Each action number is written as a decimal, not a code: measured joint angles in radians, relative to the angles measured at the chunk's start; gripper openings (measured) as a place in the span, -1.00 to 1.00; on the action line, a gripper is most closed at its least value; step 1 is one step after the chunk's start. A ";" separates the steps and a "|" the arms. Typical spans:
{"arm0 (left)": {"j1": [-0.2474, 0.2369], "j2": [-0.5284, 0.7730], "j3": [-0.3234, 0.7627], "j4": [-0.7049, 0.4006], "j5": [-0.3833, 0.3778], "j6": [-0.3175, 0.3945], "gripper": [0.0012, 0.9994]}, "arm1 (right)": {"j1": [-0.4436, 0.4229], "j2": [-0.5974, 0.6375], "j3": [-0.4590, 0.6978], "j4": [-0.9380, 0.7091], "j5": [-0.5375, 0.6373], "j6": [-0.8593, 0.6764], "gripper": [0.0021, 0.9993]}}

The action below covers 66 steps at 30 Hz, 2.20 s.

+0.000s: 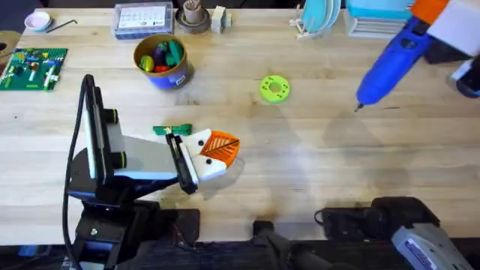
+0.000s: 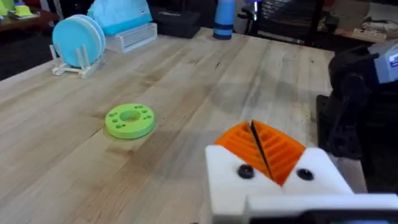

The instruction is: Pick up the gripper from the table and insert it into the empty holder that is missing its gripper. Then pick up a screw, insert it into the mounting hole, and use the screwdriver to tighten it. Finally, clean up the table by picking up the vegetable and placing it into the bucket.

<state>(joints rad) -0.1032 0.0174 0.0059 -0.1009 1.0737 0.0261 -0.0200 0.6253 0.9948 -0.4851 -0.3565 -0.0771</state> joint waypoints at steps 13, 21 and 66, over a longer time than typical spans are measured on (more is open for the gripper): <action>0.000 0.000 0.000 0.000 0.000 0.000 -0.99 | 0.165 -0.014 -0.259 0.486 -0.232 0.235 -0.96; 0.000 0.000 0.000 0.000 0.000 0.000 -0.99 | 0.394 0.140 -0.261 0.714 -0.248 0.216 -0.96; 0.000 0.000 0.000 0.000 0.000 0.000 -0.99 | 0.839 0.512 -0.261 1.260 -0.250 0.094 -0.96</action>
<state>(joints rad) -0.1032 0.0176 0.0059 -0.1009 1.0737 0.0261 0.8190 1.1374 0.7334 0.7750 -0.6064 0.0170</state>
